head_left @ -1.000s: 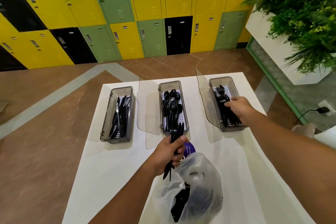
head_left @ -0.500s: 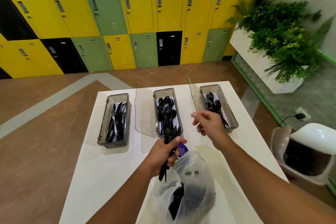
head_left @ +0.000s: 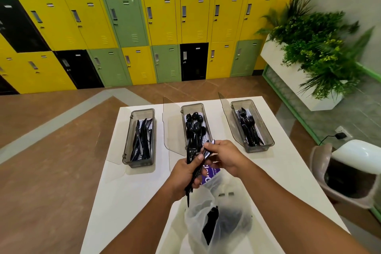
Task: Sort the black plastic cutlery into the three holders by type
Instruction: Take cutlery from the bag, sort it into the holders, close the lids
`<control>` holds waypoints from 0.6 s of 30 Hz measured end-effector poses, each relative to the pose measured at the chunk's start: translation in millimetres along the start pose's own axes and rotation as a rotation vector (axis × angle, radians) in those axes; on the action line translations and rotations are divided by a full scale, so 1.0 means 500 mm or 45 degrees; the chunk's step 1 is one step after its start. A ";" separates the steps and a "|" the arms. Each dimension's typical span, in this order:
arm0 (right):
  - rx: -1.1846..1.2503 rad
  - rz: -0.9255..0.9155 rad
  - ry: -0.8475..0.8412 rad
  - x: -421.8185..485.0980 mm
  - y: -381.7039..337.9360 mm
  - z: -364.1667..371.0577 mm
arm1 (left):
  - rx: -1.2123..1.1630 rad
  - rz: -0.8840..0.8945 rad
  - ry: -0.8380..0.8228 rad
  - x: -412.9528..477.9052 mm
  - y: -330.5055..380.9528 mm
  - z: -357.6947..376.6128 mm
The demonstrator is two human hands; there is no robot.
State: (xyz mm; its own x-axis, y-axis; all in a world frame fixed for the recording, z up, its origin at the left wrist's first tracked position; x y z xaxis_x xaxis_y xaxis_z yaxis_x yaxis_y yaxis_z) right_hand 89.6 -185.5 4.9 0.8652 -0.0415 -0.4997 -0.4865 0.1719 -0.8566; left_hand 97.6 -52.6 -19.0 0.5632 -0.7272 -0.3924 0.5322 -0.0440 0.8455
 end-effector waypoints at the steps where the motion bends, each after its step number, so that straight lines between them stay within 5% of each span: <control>1: 0.010 -0.001 0.014 0.002 0.000 -0.002 | -0.014 -0.004 0.004 -0.001 -0.002 -0.005; 11: 0.122 0.048 -0.291 0.002 0.027 0.065 | -0.019 0.103 0.006 -0.014 0.018 -0.027; 18: 0.115 -0.007 -0.209 0.023 0.011 0.084 | -0.047 0.122 0.062 -0.027 0.008 -0.058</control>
State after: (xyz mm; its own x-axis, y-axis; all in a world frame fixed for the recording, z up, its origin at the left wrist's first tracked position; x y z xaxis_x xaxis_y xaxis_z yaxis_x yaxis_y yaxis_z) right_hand 101.7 -143.7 -0.2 0.8797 0.1168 -0.4609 -0.4750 0.2602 -0.8407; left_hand 110.5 -23.1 -20.9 0.6422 -0.6926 -0.3285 0.4967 0.0496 0.8665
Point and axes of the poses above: each hand's wrist, its own x-axis towards the middle knuckle, its own z-axis out of the palm, y = z × x, the point moved 8 cm from there along x, towards the middle knuckle, and after that the axes turned 10 degrees about -y, right-handed, at the moved point
